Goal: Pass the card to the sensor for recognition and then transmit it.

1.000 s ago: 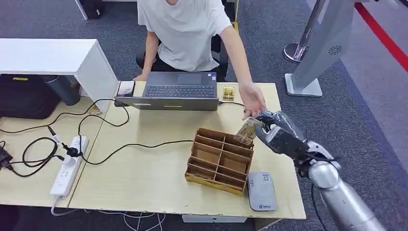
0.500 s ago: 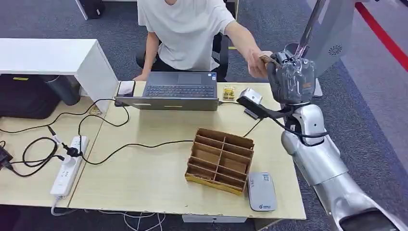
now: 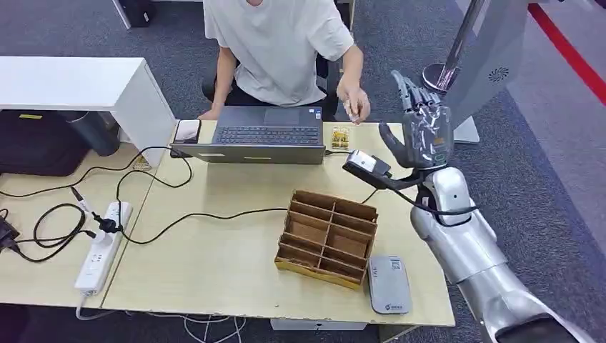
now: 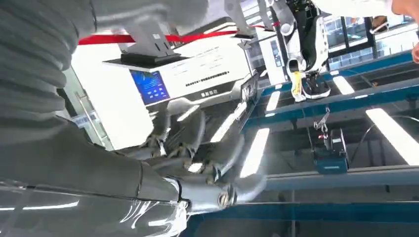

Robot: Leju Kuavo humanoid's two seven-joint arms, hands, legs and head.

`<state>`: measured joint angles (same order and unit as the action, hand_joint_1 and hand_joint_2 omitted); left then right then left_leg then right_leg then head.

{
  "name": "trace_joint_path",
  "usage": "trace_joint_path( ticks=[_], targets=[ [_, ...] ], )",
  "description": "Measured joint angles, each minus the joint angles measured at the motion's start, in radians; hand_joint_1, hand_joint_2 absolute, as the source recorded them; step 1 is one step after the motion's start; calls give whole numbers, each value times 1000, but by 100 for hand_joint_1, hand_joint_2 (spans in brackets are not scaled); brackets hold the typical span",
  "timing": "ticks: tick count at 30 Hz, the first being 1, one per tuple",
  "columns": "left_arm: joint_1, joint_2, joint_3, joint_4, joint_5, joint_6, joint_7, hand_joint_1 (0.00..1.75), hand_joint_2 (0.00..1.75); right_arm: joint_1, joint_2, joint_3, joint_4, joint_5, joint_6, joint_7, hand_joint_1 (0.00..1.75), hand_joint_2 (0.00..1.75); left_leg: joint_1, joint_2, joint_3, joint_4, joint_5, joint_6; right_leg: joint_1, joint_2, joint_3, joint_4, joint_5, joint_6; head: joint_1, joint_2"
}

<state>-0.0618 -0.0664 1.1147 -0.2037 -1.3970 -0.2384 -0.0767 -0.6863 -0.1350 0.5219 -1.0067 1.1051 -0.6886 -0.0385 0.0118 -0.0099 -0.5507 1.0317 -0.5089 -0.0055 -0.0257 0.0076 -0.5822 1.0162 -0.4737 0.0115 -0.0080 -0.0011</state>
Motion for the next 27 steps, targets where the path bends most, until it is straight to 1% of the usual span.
trace_joint_path(
  ticks=[5,8,11,13,14,16,17,19,20,22,23,25,27],
  targets=[
    [0,0,0,0,2,6,9,0,175,6,0,-3,0,6,3,1,0,175,0,0,1,0,1,-1,0,0,0,0,0,0,0,0],
    [1,1,0,0,6,14,25,0,175,24,-16,-23,-5,27,1,24,0,175,0,0,1,0,1,-1,0,0,0,0,0,0,0,0],
    [2,0,0,0,16,14,28,0,175,56,-70,-64,-15,51,0,41,0,175,0,-4,0,1,1,-1,0,-5,1,-1,0,0,0,0],
    [6,0,1,0,24,14,31,0,175,90,-133,-123,-15,84,-2,44,0,175,0,-5,-1,1,1,-1,0,-5,1,-2,0,0,0,0],
    [7,0,2,0,26,16,32,0,175,110,-174,-159,-15,89,-2,31,0,175,0,-5,-1,2,0,0,0,-6,1,-3,0,0,0,0],
    [9,0,2,0,27,20,34,0,175,166,-245,-243,-18,61,-2,-18,0,175,-1,-7,-2,3,-1,2,0,-8,2,-5,-1,1,0,0],
    [11,0,3,0,32,21,34,0,175,202,-275,-301,-24,54,-2,-47,0,175,0,-8,-2,3,-1,2,0,-9,3,-5,-1,2,0,0],
    [14,0,9,0,37,27,35,0,175,283,-330,-441,-38,51,-3,-105,0,175,-1,-9,-2,3,-3,5,0,-10,4,-6,-2,3,0,0],
    [16,0,13,0,40,30,37,0,175,326,-353,-513,-40,51,-3,-123,0,175,-1,-11,-3,3,-4,6,0,-12,4,-6,-2,4,0,0],
    [20,0,20,0,51,38,46,0,175,405,-392,-669,-38,70,-3,-151,0,175,-1,-11,-4,3,-5,7,0,-12,4,-6,-3,5,0,0],
    [22,0,23,0,53,41,48,0,175,440,-403,-738,-35,82,-3,-162,0,175,-1,-11,-4,3,-6,9,0,-12,4,-6,-3,5,0,0],
    [22,0,30,0,57,49,55,0,175,496,-416,-856,-27,116,-3,-167,0,175,-1,-9,-3,3,-6,8,0,-10,3,-6,-4,6,0,0],
    [21,-2,41,0,66,53,58,0,175,534,-419,-960,8,151,-3,-159,0,175,-1,-6,-3,3,-6,8,0,-8,3,-6,-4,6,0,0]
  ],
)
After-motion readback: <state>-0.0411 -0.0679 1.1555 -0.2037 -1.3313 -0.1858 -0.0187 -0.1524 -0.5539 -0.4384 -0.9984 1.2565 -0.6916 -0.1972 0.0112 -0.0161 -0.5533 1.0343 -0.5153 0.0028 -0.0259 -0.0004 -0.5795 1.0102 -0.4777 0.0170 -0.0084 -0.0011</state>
